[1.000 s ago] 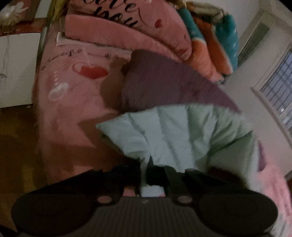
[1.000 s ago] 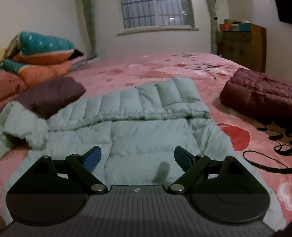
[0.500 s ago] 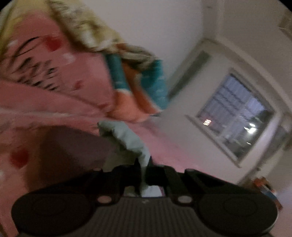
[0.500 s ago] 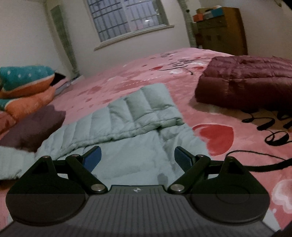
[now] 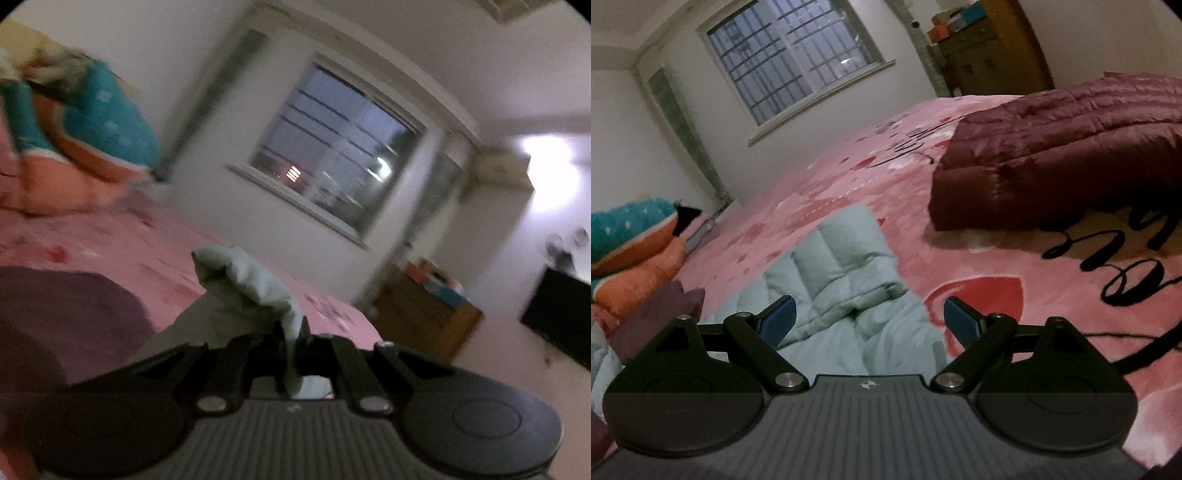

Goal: Fold large clothes

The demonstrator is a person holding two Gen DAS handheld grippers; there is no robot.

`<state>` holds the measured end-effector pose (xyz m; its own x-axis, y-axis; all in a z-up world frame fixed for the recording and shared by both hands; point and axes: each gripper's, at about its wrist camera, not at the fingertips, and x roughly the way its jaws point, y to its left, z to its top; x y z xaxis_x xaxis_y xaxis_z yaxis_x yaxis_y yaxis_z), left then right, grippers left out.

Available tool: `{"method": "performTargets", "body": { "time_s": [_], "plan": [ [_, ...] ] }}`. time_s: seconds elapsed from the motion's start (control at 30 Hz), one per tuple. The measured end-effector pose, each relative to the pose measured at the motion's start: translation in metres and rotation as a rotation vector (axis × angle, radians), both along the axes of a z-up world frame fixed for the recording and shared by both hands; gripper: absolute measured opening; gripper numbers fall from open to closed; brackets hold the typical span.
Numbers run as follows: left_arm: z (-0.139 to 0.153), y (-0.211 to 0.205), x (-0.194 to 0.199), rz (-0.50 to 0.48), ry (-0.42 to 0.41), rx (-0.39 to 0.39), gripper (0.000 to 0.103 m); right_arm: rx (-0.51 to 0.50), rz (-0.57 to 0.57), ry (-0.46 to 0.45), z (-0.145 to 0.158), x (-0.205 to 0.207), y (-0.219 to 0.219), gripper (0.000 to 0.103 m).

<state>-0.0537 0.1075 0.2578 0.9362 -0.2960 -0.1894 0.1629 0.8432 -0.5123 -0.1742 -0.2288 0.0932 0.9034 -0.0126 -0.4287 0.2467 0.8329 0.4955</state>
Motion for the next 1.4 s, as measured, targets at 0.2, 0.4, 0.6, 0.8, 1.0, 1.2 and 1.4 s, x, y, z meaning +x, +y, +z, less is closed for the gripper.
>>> {"method": "performTargets", "body": {
  "time_s": [0.2, 0.4, 0.6, 0.8, 1.0, 1.2, 1.4],
  "plan": [
    [-0.030, -0.078, 0.044, -0.153, 0.047, 0.049, 0.001, 0.056, -0.058, -0.014, -0.005, 0.001, -0.029, 0.103],
    [-0.077, -0.146, 0.077, -0.266, 0.128, 0.093, 0.001, 0.138, -0.126, -0.016, -0.015, 0.004, -0.062, 0.103],
    [-0.123, -0.193, 0.094, -0.338, 0.200, 0.142, 0.001, 0.156, -0.137, -0.024, -0.020, 0.012, -0.073, 0.103],
    [-0.167, -0.236, 0.110, -0.400, 0.261, 0.263, 0.001, 0.149, -0.137, -0.018, -0.023, 0.020, -0.082, 0.103],
    [-0.197, -0.251, 0.113, -0.439, 0.302, 0.308, 0.002, 0.125, -0.130, -0.011, -0.021, 0.020, -0.081, 0.103],
    [-0.199, -0.248, 0.104, -0.483, 0.304, 0.280, 0.024, 0.134, -0.127, -0.014, -0.022, 0.022, -0.081, 0.103],
    [-0.173, -0.213, 0.072, -0.494, 0.227, 0.267, 0.053, 0.105, -0.107, -0.044, -0.017, 0.025, -0.073, 0.103]
  ]
}}
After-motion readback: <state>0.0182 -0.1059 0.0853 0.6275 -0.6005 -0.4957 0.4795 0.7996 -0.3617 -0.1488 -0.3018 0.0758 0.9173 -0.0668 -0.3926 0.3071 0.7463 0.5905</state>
